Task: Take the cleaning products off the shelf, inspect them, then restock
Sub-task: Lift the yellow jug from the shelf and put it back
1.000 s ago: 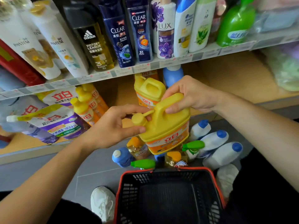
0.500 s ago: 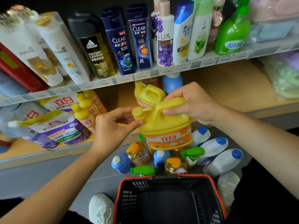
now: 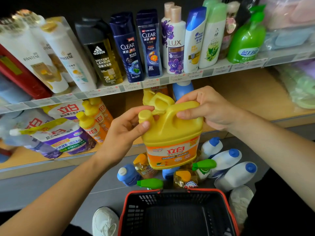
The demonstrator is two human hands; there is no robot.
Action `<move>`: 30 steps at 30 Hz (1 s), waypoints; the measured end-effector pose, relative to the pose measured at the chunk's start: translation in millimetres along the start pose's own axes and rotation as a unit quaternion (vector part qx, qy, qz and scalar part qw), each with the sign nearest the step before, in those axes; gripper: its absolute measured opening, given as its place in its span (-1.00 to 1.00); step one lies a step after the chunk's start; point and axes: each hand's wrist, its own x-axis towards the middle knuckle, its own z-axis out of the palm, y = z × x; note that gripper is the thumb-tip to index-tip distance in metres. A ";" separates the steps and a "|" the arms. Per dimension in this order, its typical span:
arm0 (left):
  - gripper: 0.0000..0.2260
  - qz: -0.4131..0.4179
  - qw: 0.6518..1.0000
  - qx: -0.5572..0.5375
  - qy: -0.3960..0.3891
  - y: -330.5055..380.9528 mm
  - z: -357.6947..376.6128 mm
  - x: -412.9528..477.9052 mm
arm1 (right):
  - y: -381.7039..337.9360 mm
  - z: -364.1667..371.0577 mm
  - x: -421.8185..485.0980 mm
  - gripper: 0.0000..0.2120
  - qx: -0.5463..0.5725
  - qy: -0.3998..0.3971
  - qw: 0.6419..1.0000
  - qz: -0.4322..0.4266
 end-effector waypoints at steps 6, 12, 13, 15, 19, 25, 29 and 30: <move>-0.59 -0.019 0.998 -0.061 0.008 9.4 2.5 0.0 | -3.2 9.5 -0.5 -0.59 0.015 0.011 1.000 0.022; -0.78 0.006 0.998 0.033 0.057 14.2 7.8 -0.6 | 2.0 17.3 0.8 -0.69 0.007 0.013 1.000 0.012; -0.80 0.012 0.995 0.059 0.076 14.4 8.6 -0.9 | 3.1 19.4 0.7 -0.69 -0.003 0.010 1.000 0.008; -0.85 0.028 0.990 0.110 0.087 14.6 6.8 -1.5 | 4.2 24.2 0.3 -0.66 -0.028 0.013 1.000 -0.002; -0.95 0.060 0.979 0.192 0.039 15.5 4.8 -2.8 | 3.4 30.8 -2.1 -0.63 -0.089 0.022 0.995 -0.028; -0.92 0.056 0.979 0.192 0.037 13.3 8.1 -3.8 | 6.6 30.3 -1.0 -0.61 -0.085 0.023 0.996 -0.027; -0.83 0.072 0.983 0.166 0.027 13.0 0.0 0.9 | 6.2 24.4 1.5 -0.68 -0.024 0.021 0.999 -0.011; -0.79 0.068 0.985 0.156 0.025 12.5 -2.3 1.3 | 6.0 22.1 2.2 -0.71 -0.006 0.024 1.000 -0.007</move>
